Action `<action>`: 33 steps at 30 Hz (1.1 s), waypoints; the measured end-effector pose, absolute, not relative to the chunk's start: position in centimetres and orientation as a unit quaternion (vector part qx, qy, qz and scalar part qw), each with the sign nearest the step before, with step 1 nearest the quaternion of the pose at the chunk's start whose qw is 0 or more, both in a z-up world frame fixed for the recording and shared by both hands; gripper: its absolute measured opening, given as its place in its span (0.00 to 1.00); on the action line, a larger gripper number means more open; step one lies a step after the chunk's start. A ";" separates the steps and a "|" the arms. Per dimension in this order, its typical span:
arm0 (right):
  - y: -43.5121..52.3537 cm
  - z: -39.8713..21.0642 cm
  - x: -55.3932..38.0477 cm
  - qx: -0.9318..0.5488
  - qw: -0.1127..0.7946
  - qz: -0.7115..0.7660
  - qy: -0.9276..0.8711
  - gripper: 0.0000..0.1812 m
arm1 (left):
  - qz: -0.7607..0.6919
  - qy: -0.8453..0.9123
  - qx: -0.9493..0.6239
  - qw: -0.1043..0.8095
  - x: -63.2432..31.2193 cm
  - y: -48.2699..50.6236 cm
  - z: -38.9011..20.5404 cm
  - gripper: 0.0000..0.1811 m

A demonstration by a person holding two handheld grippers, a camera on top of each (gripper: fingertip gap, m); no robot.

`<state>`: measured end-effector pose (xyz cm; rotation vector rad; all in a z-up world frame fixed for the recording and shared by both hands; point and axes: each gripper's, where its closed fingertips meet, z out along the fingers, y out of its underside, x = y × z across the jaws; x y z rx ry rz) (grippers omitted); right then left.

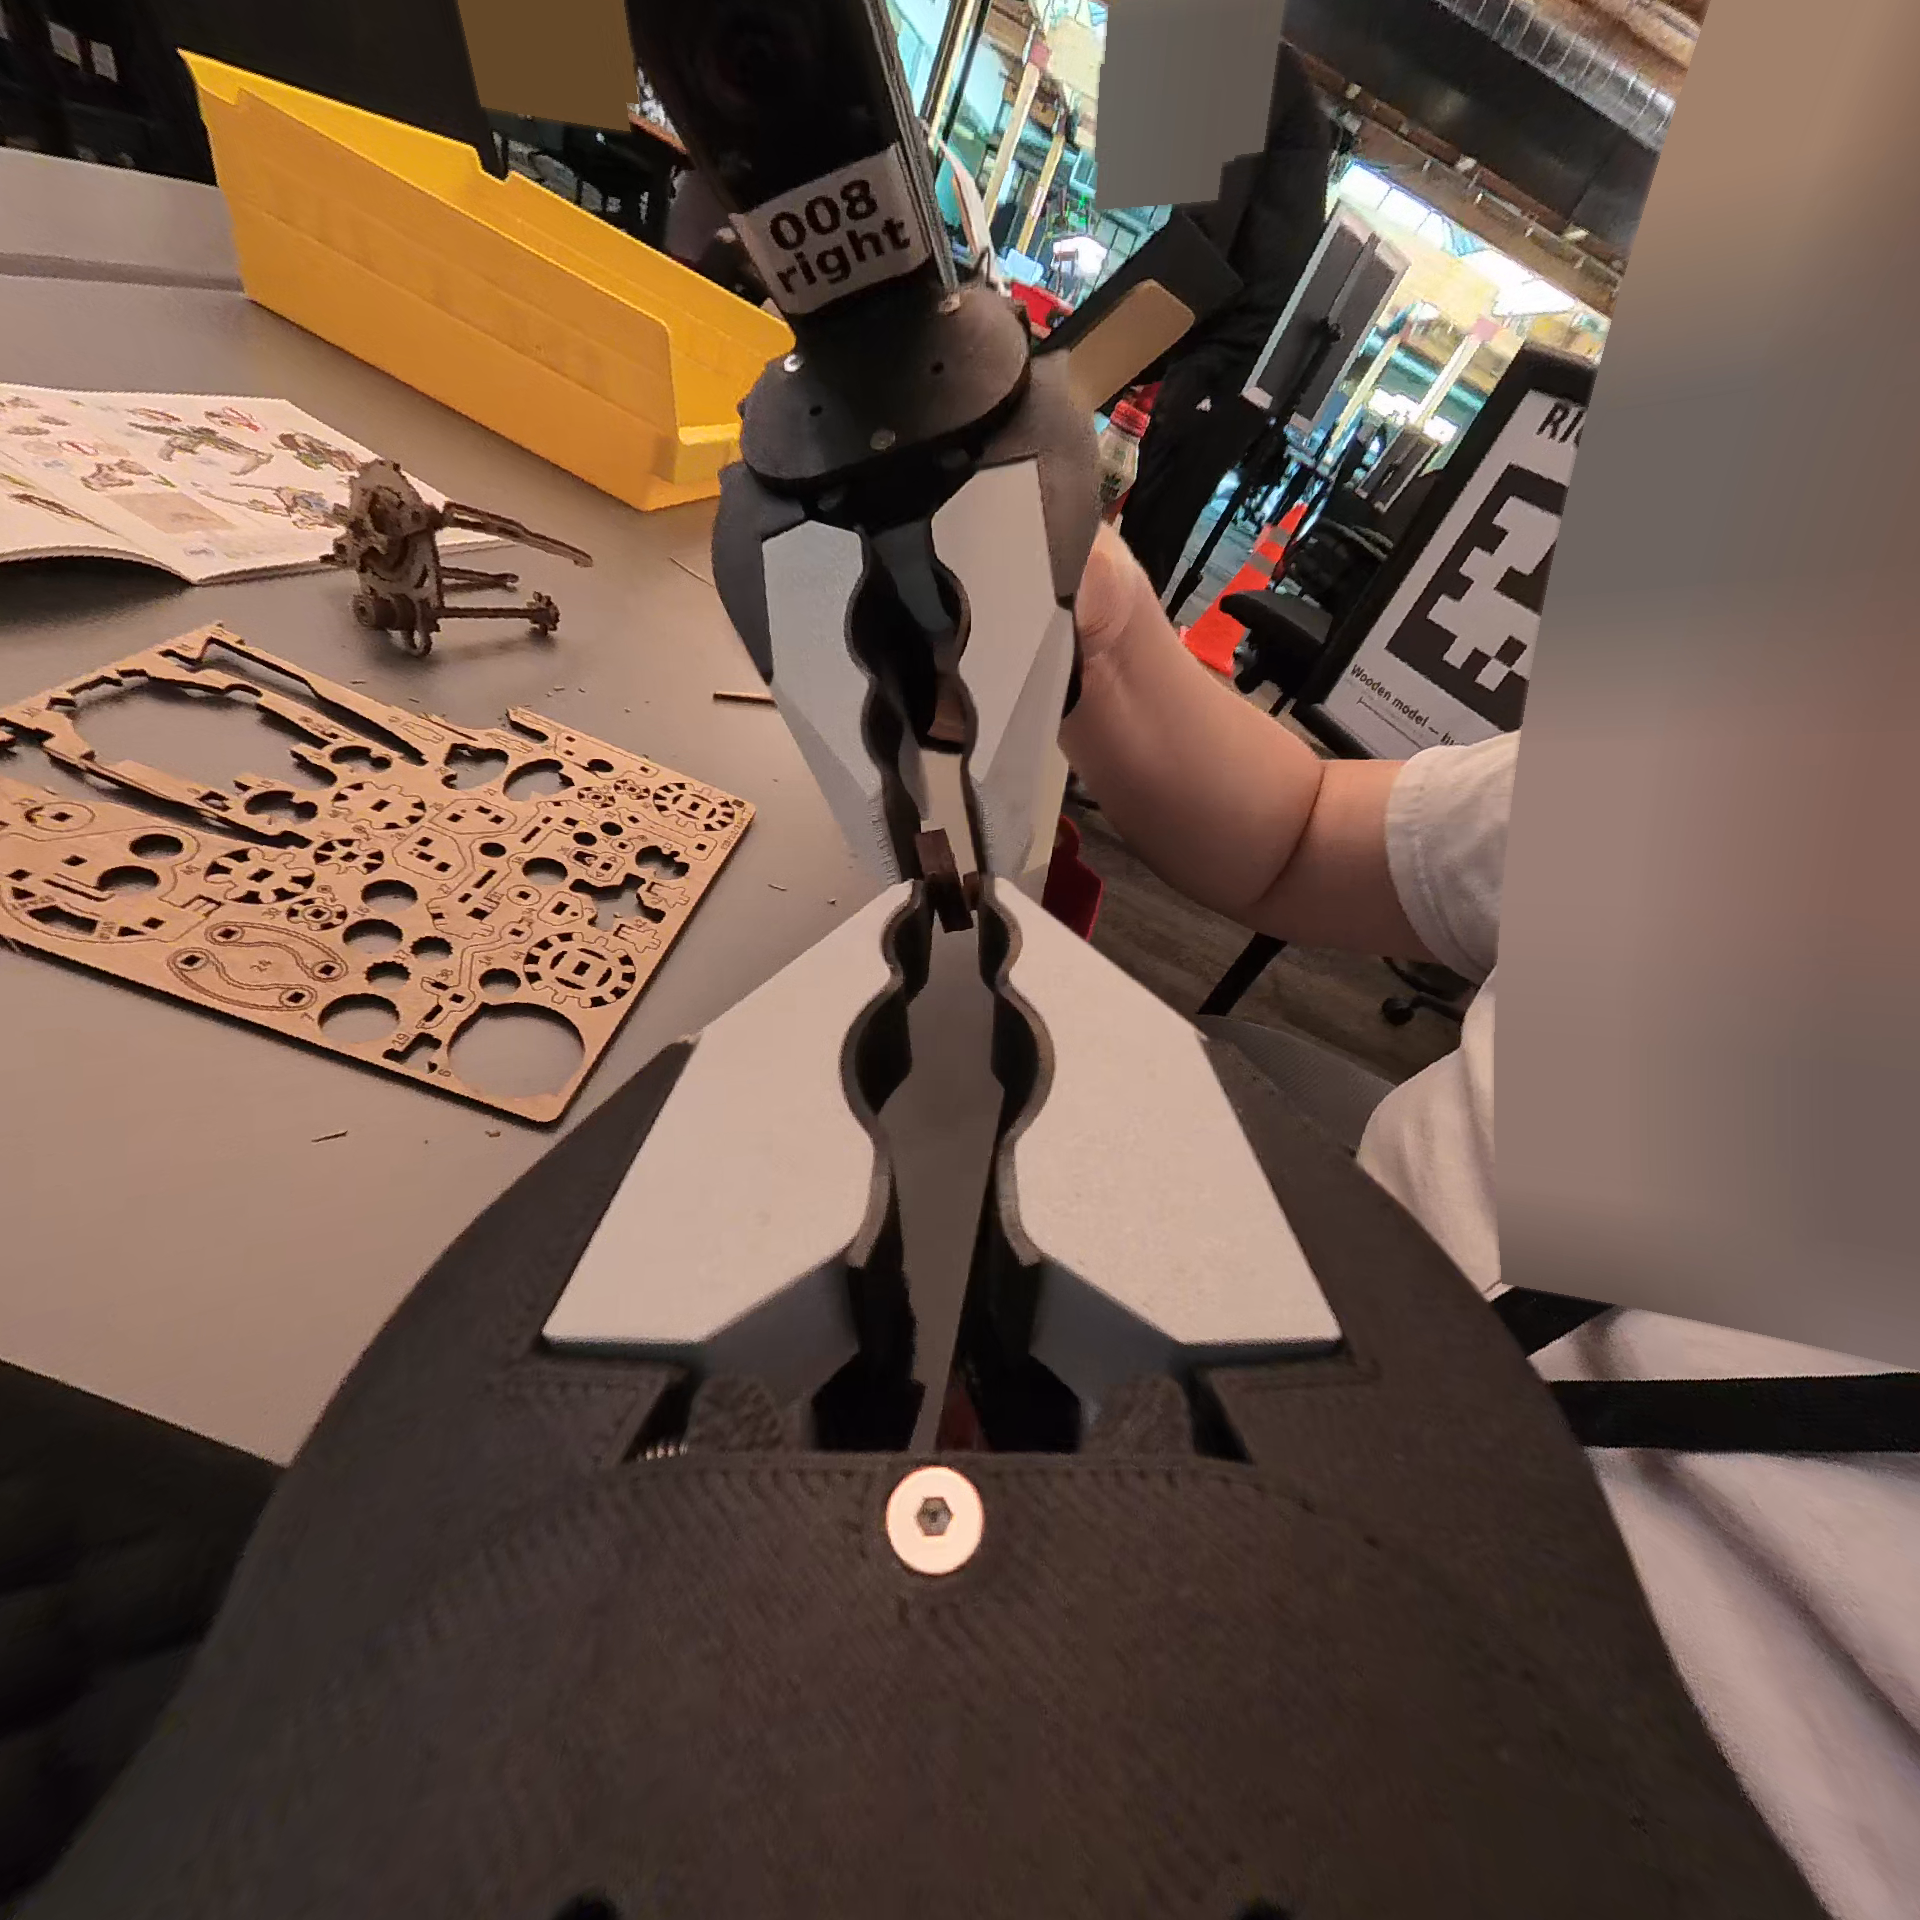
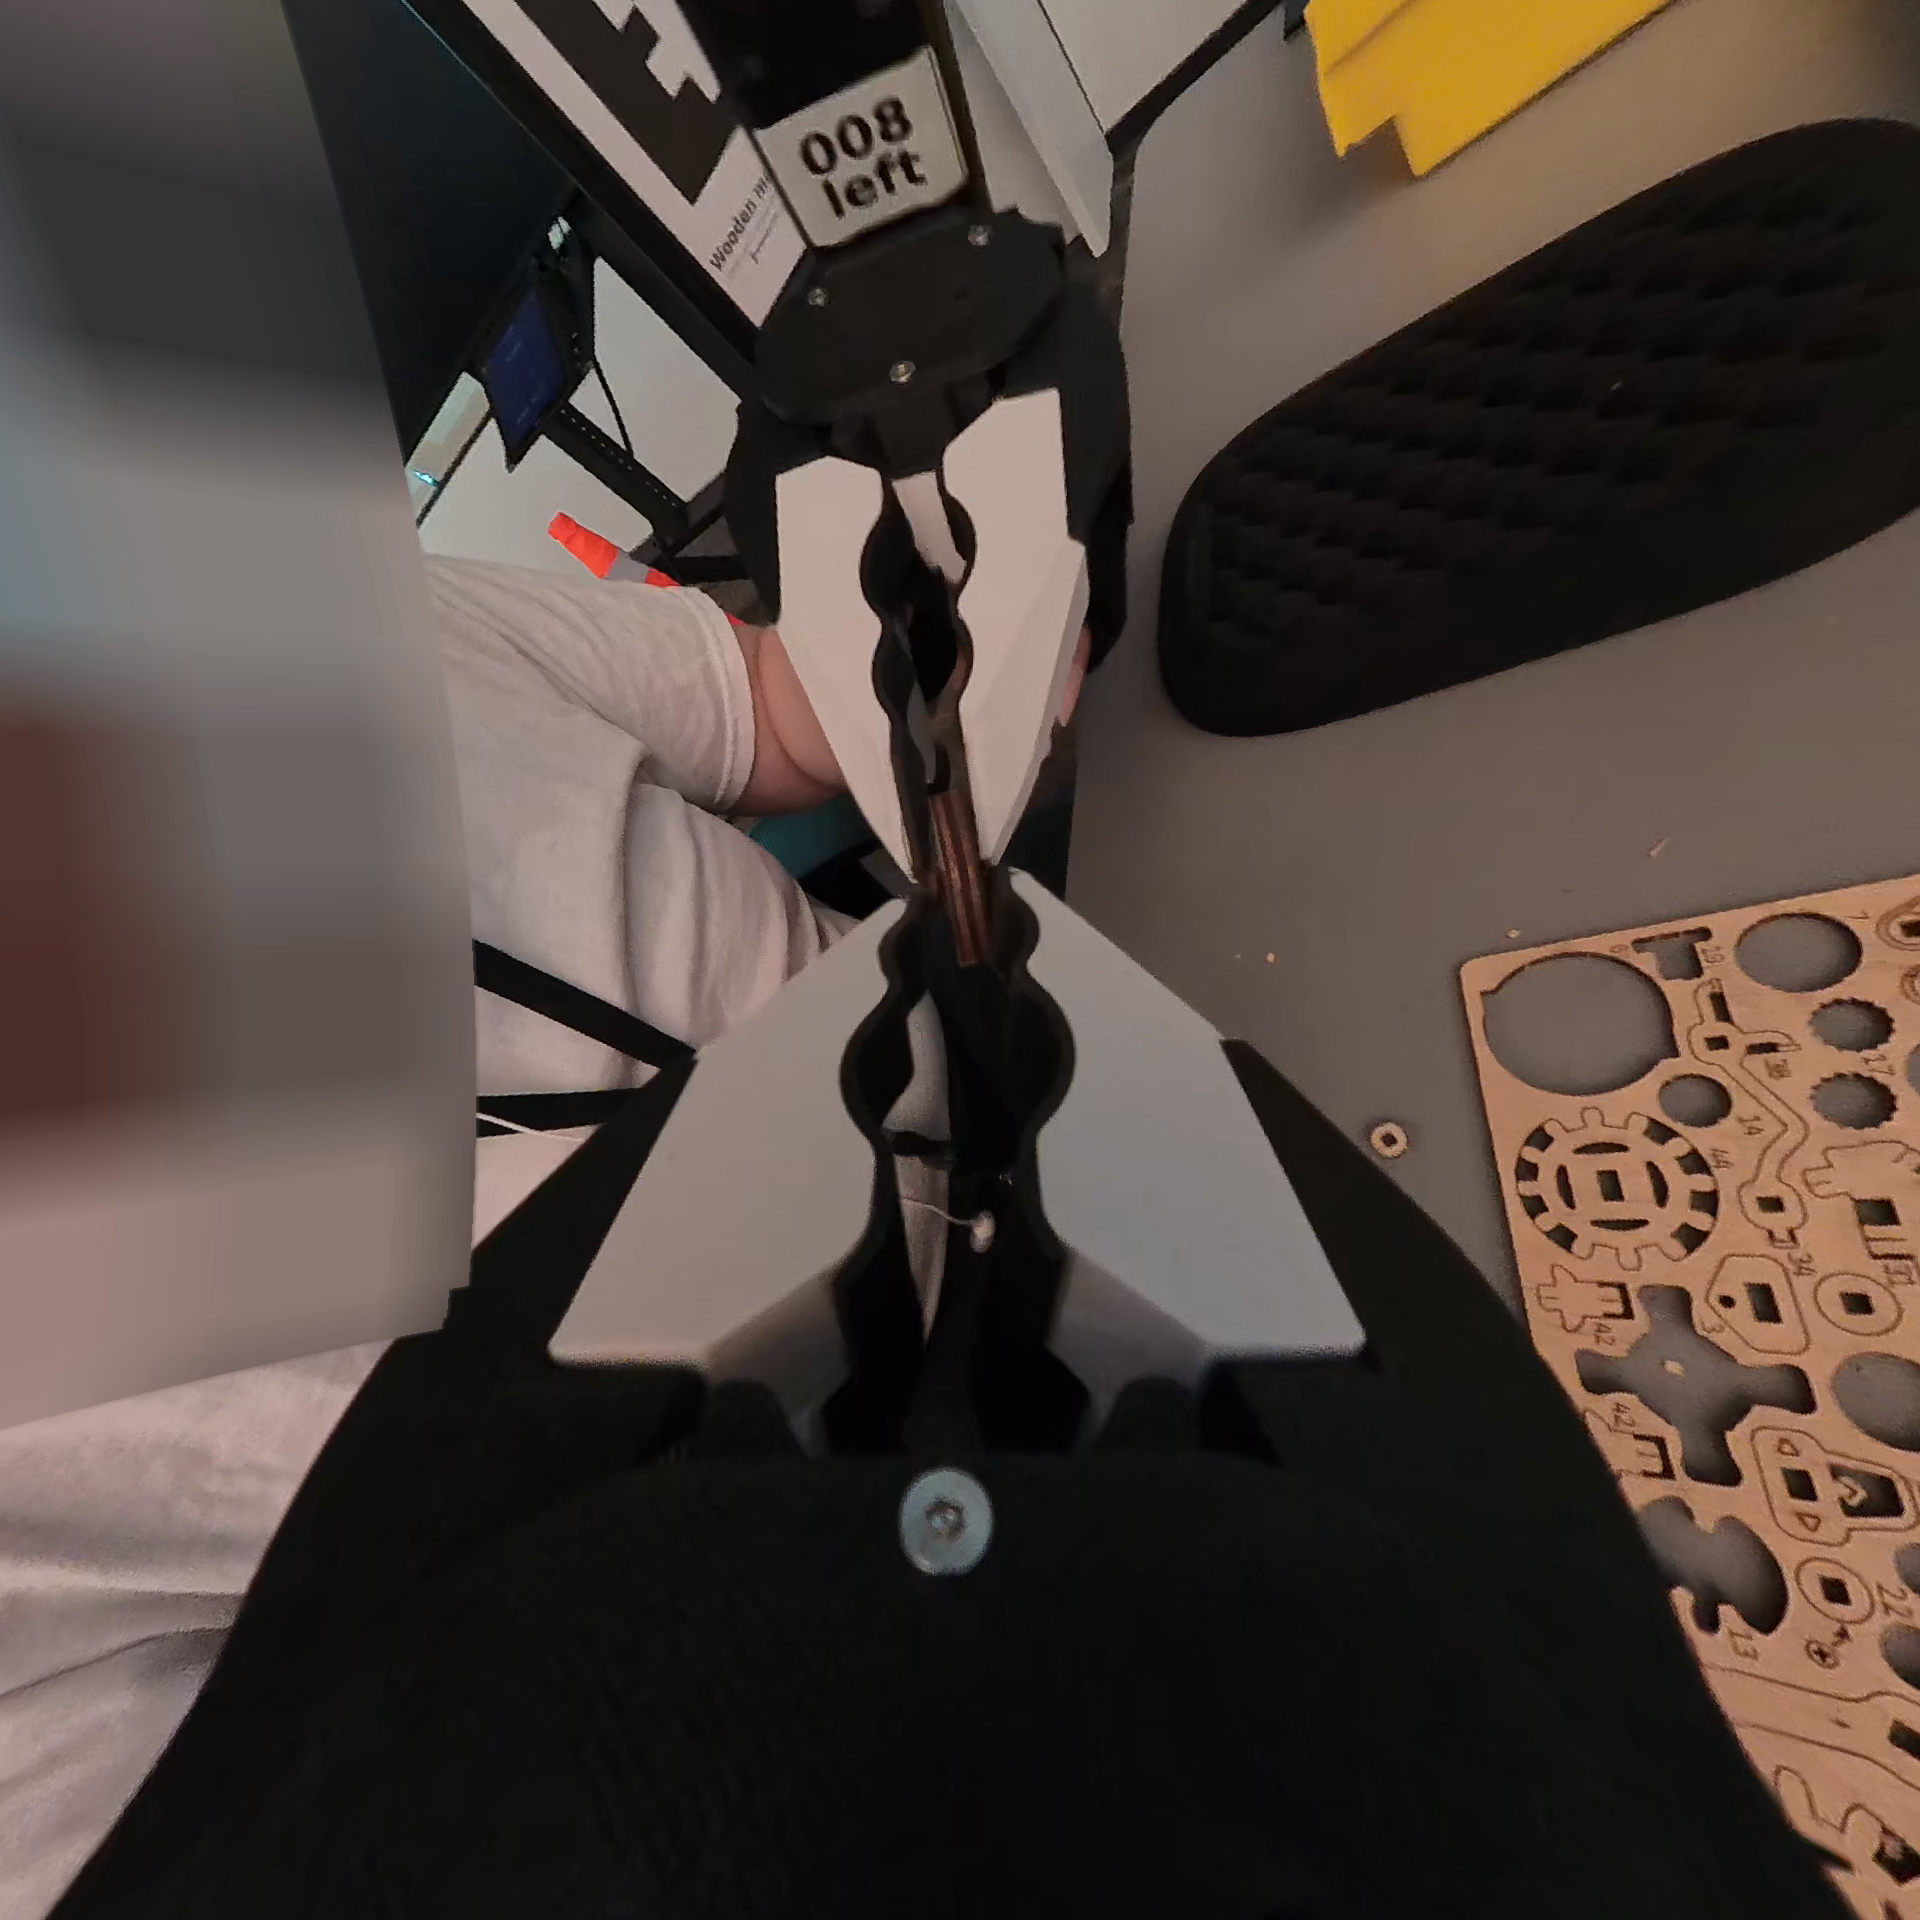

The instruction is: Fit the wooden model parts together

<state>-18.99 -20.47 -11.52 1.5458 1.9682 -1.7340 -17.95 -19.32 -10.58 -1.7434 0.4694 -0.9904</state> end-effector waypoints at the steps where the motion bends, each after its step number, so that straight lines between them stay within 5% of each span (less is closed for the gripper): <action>1: -20.5 -11.1 -19.1 0.500 0.045 -0.580 0.642 0.06 | -0.421 0.191 -0.719 0.519 -18.0 -19.3 -10.2 0.04; 33: -20.9 -10.1 -19.2 0.501 0.047 -0.581 0.639 0.05 | -0.467 0.179 -0.698 0.512 -18.2 -19.8 -9.1 0.04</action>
